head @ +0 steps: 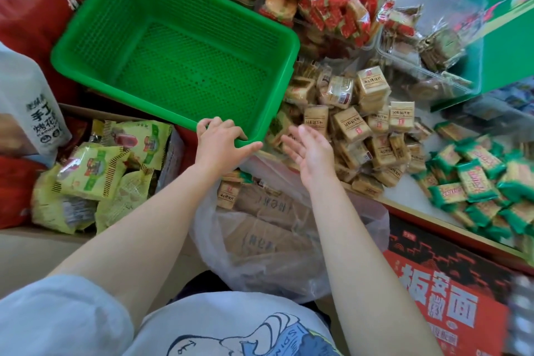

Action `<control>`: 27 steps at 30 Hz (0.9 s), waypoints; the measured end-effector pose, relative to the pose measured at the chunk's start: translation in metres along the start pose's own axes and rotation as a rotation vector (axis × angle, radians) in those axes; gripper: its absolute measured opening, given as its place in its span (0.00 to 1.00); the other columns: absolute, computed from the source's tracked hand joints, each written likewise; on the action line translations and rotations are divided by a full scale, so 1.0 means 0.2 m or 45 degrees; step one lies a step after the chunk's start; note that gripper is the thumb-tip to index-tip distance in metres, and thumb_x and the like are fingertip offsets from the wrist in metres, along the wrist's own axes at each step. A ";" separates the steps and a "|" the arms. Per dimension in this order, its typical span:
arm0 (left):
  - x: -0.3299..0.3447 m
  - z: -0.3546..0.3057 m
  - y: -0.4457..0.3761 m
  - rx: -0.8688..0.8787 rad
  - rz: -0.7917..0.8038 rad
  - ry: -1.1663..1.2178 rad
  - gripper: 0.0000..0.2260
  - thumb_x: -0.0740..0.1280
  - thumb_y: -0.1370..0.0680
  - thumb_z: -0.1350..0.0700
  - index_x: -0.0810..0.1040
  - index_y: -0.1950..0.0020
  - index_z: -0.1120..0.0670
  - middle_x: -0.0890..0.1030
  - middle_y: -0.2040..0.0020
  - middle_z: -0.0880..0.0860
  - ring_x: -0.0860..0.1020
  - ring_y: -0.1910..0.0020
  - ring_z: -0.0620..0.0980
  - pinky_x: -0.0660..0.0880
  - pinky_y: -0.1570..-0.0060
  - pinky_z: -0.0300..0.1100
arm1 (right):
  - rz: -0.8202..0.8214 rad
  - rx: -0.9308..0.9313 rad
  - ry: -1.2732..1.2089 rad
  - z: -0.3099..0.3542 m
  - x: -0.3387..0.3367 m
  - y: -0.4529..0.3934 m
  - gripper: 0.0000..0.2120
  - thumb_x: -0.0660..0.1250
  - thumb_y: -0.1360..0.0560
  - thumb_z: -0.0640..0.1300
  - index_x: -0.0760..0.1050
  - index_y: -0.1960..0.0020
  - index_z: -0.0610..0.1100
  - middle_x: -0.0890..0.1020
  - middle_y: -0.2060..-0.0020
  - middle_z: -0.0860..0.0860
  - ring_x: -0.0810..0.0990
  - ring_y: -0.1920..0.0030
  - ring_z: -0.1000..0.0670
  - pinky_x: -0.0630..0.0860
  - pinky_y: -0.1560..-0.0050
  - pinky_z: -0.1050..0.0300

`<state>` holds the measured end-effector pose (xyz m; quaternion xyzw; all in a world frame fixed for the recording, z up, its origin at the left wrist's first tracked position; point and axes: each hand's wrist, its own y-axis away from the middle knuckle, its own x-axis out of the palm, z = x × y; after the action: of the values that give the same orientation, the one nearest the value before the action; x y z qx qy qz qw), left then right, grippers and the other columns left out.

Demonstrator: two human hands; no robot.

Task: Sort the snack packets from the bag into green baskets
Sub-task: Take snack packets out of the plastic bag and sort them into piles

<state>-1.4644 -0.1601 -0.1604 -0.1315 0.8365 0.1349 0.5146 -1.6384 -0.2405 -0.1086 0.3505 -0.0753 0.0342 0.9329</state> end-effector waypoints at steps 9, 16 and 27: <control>0.03 0.02 0.00 0.015 -0.055 0.000 0.33 0.52 0.27 0.26 0.84 0.51 0.50 0.70 0.57 0.43 0.71 0.47 0.52 0.62 0.33 0.55 | 0.044 0.591 0.414 -0.82 -0.11 -0.03 0.13 0.69 0.20 0.47 0.76 0.39 0.43 0.84 0.45 0.44 0.84 0.47 0.44 0.83 0.47 0.50; 0.07 0.04 0.01 0.007 -0.097 0.000 0.31 0.56 0.27 0.27 0.84 0.52 0.50 0.72 0.57 0.44 0.72 0.47 0.52 0.60 0.34 0.54 | 0.125 0.519 0.588 -1.15 -0.01 -0.22 0.10 0.69 0.21 0.44 0.80 0.41 0.44 0.82 0.46 0.46 0.79 0.51 0.49 0.79 0.55 0.56; 0.09 0.10 0.09 -0.050 -0.073 0.111 0.33 0.60 0.32 0.25 0.86 0.49 0.51 0.75 0.55 0.48 0.72 0.46 0.56 0.59 0.41 0.52 | 0.076 0.487 0.658 -1.09 -0.09 -0.12 0.07 0.73 0.24 0.44 0.76 0.53 0.43 0.82 0.58 0.47 0.78 0.62 0.50 0.74 0.67 0.60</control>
<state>-1.4617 -0.1369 -0.1837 -0.1714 0.8512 0.1307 0.4786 -1.6276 -0.1151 -0.2882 0.4967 0.1616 0.1629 0.8370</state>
